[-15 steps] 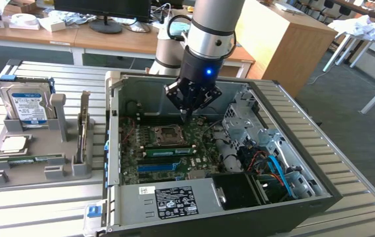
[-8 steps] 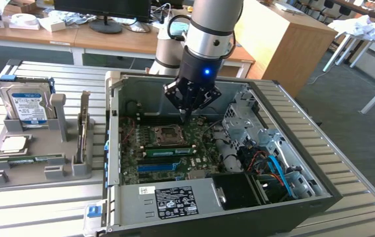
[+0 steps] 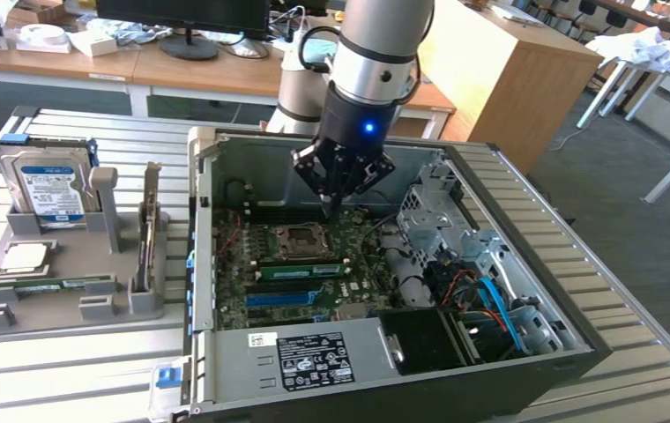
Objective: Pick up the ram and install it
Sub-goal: 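Press down the ram until it locks into place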
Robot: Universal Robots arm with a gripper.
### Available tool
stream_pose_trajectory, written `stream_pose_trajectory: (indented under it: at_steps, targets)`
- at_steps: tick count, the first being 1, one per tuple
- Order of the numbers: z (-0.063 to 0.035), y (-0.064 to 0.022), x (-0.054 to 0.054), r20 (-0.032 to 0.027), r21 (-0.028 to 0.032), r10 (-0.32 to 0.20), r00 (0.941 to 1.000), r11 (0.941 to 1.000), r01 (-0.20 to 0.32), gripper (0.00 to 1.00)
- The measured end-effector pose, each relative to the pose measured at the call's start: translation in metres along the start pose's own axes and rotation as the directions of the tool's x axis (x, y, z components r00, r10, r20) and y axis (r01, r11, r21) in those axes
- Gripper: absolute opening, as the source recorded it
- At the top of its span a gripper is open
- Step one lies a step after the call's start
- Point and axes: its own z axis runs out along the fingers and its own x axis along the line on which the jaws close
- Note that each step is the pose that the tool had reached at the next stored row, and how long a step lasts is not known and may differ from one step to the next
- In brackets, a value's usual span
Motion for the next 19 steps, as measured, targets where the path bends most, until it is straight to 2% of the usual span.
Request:
stream_pose_trajectory:
  at_steps: [4,19]
  targets:
    - [0.0001,0.0039,-0.0001,0.0003,0.0011,0.0,1.0,1.0,0.0,0.1]
    - [-0.0018,0.0045,0.0017,-0.0004,0.0009,0.0,1.0,1.0,0.0,0.1]
